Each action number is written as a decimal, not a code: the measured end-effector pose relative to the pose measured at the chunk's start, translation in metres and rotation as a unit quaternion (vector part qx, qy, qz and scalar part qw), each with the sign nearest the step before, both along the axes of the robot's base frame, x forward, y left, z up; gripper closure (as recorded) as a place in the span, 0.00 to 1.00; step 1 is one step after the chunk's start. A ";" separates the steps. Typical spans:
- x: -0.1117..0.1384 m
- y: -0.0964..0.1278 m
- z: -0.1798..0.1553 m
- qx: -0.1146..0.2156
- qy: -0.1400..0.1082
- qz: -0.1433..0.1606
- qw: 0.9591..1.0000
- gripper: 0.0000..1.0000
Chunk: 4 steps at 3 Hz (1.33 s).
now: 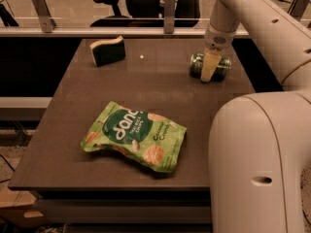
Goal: Place green can upright
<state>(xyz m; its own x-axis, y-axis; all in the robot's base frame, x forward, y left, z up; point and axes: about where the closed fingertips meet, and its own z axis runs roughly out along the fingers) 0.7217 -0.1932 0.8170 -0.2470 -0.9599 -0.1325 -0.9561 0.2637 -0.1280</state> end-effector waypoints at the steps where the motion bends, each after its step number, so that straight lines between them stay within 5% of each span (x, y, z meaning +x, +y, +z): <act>1: 0.000 0.000 0.004 0.000 0.000 0.000 1.000 0.88; 2: 0.000 0.000 0.004 0.000 0.000 0.000 1.000 1.00; 4: -0.015 -0.015 0.049 0.005 -0.050 -0.005 0.999 1.00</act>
Offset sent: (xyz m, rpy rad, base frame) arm -0.0233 -0.0232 0.0455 0.0178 -0.0784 -0.0334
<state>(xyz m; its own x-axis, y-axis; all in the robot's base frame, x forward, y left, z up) 0.7064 -0.2082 0.8657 -0.2417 -0.9560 -0.1661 -0.9360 0.2749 -0.2199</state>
